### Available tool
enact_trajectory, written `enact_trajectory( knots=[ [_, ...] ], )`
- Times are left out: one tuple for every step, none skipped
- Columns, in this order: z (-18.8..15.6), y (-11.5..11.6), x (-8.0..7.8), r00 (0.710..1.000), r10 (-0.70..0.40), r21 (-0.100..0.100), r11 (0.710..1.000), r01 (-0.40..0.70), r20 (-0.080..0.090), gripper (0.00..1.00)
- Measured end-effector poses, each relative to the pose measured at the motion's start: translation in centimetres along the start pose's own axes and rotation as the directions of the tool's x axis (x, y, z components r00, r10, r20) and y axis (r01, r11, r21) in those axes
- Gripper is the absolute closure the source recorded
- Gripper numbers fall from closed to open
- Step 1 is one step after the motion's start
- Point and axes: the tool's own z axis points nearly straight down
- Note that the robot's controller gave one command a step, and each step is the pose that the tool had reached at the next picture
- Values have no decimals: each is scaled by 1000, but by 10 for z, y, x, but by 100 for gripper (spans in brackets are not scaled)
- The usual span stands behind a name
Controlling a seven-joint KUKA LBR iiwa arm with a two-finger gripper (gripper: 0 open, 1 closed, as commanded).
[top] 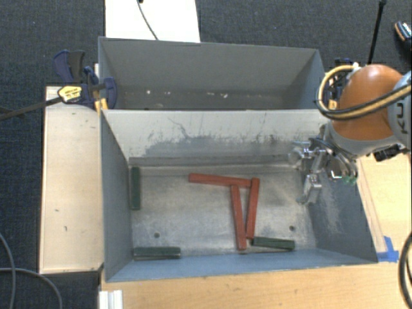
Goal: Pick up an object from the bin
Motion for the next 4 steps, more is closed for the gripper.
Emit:
enact_trajectory(
  knots=[
    [42,98,31,981,-193,-3,981,193,3,0],
    [54,117,55,884,-467,2,884,467,5,0],
    [53,117,55,884,-467,3,884,467,6,0],
    [8,165,59,530,-848,7,530,848,7,0]
  ],
)
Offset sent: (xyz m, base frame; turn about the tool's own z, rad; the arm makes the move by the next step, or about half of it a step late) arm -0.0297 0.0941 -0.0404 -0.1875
